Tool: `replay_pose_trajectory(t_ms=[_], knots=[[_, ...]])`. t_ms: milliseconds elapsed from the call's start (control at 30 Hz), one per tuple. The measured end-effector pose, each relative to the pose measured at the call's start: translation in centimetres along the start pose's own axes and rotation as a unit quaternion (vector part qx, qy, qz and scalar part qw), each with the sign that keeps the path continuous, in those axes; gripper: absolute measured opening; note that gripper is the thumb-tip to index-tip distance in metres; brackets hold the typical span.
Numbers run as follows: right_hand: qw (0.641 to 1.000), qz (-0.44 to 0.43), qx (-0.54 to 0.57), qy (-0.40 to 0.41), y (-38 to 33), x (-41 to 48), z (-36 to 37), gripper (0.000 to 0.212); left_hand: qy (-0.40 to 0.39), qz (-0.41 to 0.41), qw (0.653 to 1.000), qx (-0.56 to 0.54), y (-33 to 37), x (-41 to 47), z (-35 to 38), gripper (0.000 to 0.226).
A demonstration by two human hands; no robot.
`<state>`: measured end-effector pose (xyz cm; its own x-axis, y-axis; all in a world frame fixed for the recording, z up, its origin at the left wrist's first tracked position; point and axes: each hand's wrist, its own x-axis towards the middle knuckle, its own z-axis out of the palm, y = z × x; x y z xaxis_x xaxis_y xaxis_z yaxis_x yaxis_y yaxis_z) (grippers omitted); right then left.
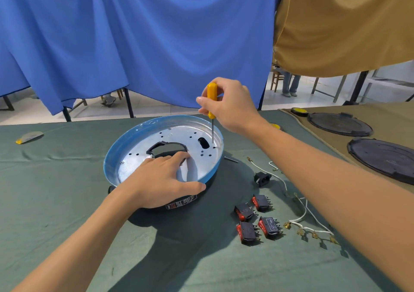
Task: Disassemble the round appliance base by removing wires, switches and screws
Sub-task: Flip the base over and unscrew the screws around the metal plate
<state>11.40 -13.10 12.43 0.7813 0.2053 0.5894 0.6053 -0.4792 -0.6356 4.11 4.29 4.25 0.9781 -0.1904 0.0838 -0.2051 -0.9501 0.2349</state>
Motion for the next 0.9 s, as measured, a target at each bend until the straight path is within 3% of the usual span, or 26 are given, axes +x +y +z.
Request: replay_pose_trajectory(t_ms=[333, 433, 633, 900], knots=[[0.996, -0.045, -0.048, -0.063, -0.4, -0.2, 1.0, 0.019, 0.001, -0.006, 1.0, -0.015, -0.5, 0.3, 0.3, 0.09], [0.998, -0.046, -0.002, -0.035, -0.3, -0.2, 0.8, 0.019, 0.003, -0.01, 1.0, -0.023, -0.6, 0.3, 0.4, 0.09], [0.987, -0.002, 0.119, 0.103, -0.5, 0.6, -1.0, 0.019, 0.057, 0.009, 0.997, -0.056, -1.0, -0.3, 0.5, 0.086], [0.995, -0.018, 0.092, 0.043, -0.4, 0.1, -1.0, 0.019, 0.032, -0.004, 0.997, -0.064, -0.8, 0.1, 0.2, 0.086]])
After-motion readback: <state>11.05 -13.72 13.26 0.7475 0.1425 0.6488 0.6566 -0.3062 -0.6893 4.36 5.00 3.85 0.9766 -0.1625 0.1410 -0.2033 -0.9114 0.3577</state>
